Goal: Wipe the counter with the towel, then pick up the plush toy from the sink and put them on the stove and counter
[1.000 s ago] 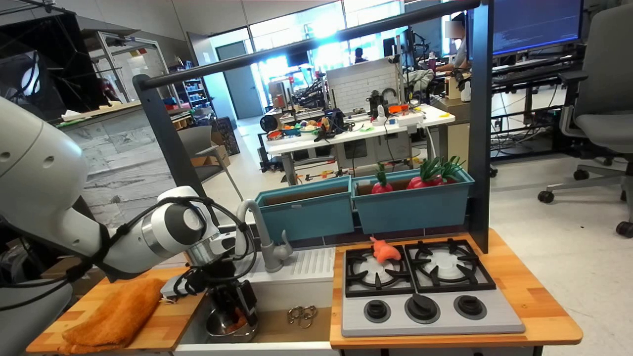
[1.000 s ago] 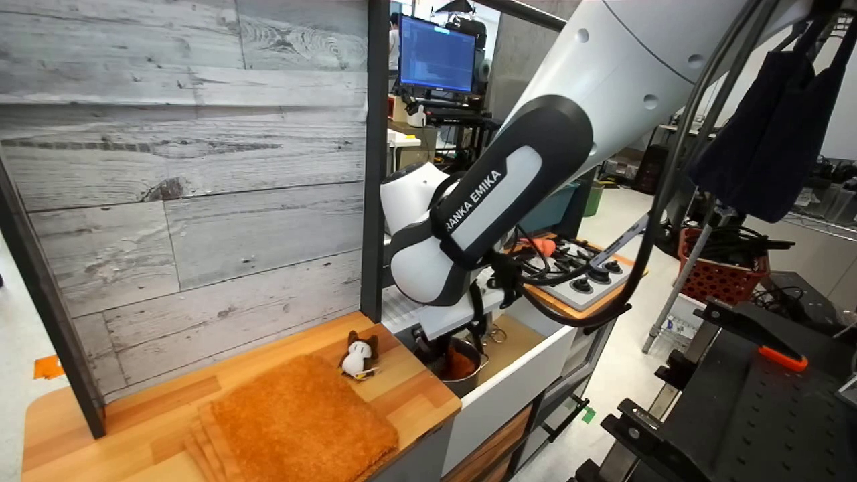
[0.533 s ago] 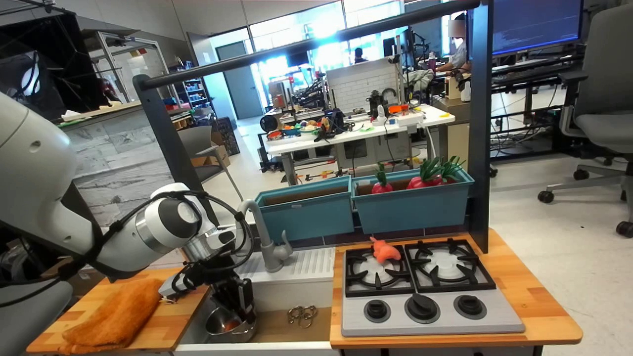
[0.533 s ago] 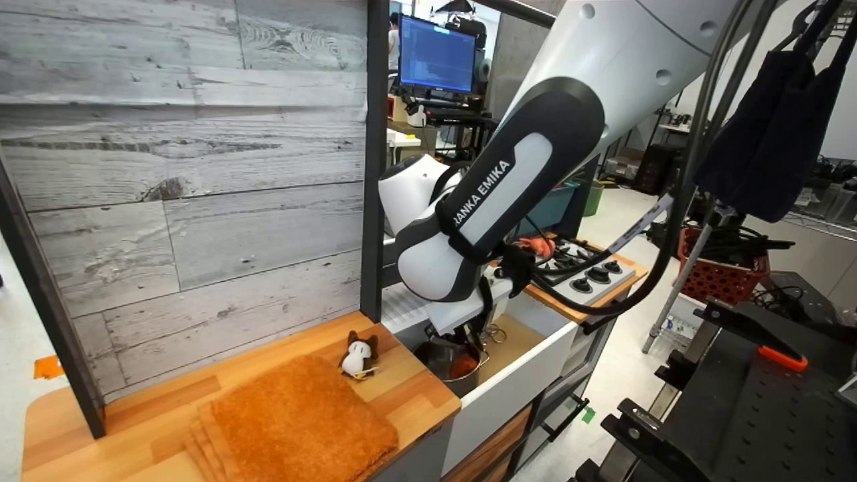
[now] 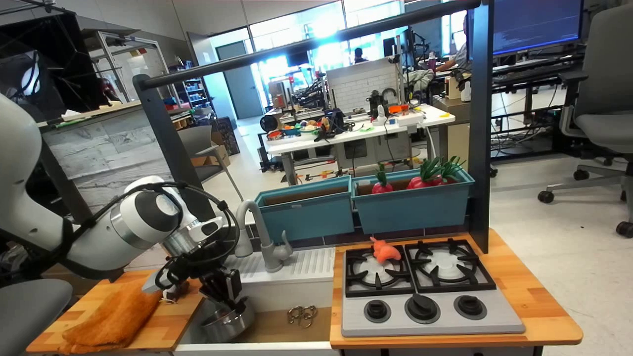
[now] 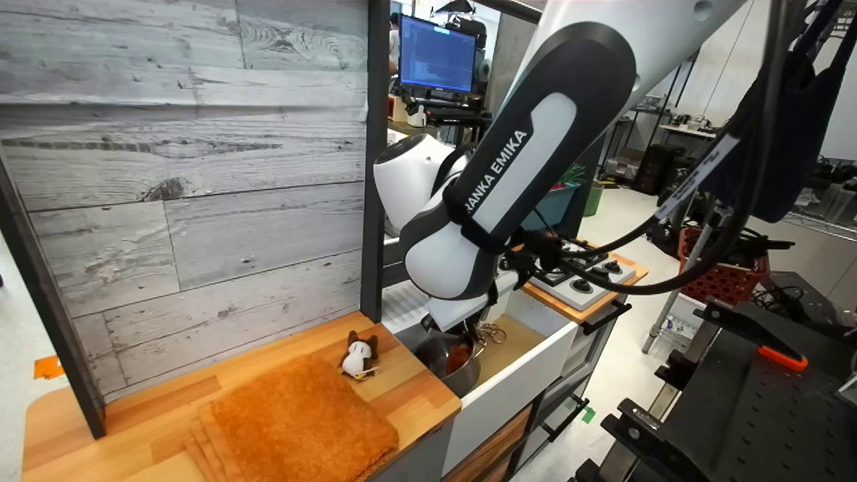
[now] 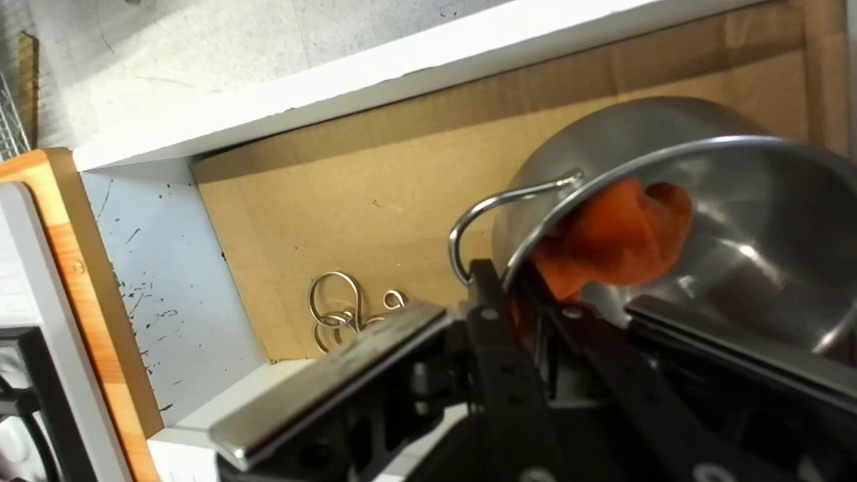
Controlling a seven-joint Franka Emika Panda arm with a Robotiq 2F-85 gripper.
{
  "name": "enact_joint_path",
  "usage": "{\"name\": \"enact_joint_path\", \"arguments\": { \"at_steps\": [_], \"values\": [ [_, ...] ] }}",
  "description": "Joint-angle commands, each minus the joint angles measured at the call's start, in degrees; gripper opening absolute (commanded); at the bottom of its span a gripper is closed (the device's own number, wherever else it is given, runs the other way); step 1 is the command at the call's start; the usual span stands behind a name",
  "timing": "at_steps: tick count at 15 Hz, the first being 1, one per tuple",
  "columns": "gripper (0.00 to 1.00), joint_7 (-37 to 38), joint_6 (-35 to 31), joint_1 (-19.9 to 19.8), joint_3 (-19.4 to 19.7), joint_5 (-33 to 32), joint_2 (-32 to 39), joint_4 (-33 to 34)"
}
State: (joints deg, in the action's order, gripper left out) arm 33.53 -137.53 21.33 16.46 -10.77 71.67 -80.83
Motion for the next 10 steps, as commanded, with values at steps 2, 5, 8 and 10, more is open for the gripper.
{"name": "enact_joint_path", "arguments": {
  "at_steps": [2,5,8,10],
  "values": [
    [0.02,2.0,-3.7,-0.4,-0.9,-0.2,1.7,1.2],
    [0.02,3.0,-3.6,-1.0,-0.7,0.0,4.6,3.4],
    [0.35,4.0,-2.1,-1.6,-0.6,0.2,7.1,5.7],
    [0.48,4.3,-1.8,-1.6,-0.8,0.1,8.1,6.0]
  ]
}}
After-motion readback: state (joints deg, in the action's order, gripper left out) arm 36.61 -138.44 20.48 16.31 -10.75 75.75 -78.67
